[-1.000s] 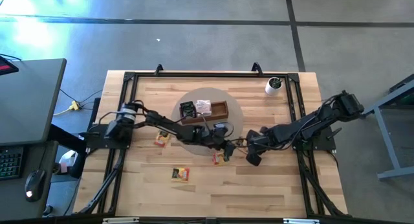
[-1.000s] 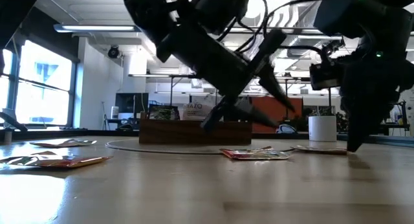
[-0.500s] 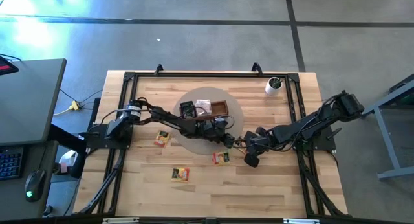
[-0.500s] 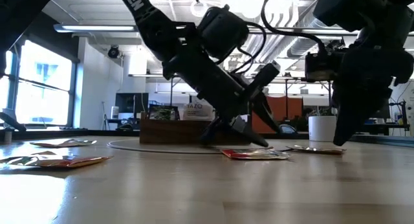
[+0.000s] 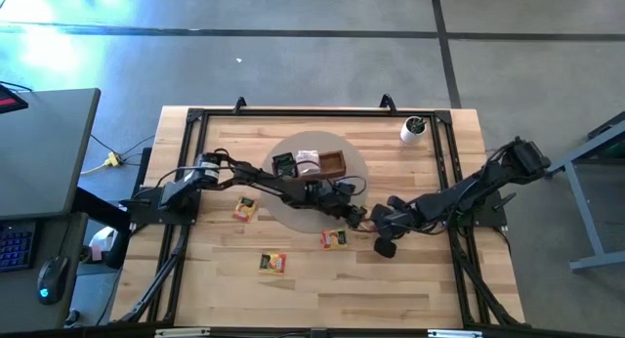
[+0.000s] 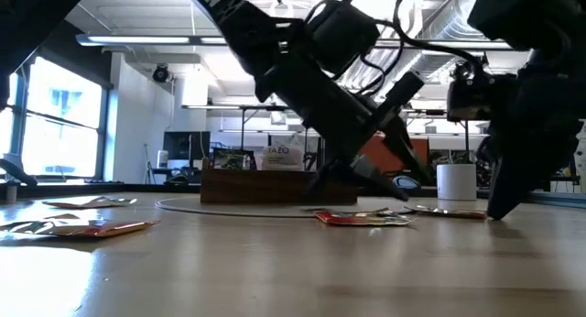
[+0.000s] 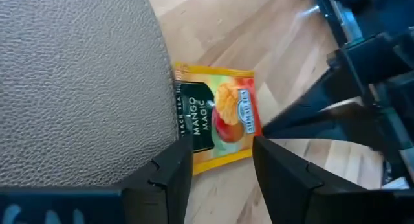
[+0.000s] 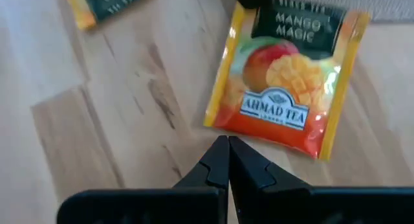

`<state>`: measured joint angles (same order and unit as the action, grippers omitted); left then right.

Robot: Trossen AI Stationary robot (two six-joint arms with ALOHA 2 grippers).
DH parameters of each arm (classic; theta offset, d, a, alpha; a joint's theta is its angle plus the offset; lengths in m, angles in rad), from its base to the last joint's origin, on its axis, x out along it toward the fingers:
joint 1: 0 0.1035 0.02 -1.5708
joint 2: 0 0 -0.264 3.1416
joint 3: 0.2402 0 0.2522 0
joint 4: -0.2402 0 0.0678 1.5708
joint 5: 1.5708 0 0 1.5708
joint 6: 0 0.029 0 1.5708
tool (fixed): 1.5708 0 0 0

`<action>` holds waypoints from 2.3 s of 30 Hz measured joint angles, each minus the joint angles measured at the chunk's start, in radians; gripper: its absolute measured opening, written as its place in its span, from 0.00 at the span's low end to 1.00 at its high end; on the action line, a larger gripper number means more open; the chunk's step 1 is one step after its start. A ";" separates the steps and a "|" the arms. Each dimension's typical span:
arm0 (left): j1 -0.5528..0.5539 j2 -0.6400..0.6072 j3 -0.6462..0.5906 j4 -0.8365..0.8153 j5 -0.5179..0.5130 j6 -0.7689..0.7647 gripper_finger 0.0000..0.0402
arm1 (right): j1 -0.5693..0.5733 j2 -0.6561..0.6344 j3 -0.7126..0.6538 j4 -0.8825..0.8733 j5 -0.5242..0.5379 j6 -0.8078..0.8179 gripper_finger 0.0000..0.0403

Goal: Pick & Place Tea
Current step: Put the yellow tea bag into the right section of the wooden organizer

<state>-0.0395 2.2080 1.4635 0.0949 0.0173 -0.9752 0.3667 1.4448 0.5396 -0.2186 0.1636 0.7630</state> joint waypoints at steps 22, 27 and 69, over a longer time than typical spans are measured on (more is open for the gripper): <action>0.001 0.094 0.208 -0.211 0.061 0.073 0.28 | 0.053 0.002 -0.100 0.233 0.049 -0.036 0.00; 0.000 0.093 0.240 -0.348 0.056 0.114 0.22 | 0.096 0.002 -0.100 0.232 0.065 -0.003 0.00; -0.016 0.147 0.376 -0.499 -0.042 0.316 0.47 | 0.103 0.002 -0.101 0.240 0.230 -0.019 0.00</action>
<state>-0.0558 2.3550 1.8393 -0.4037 -0.0243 -0.6590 0.4696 1.4471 0.4385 0.0210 0.3936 0.7440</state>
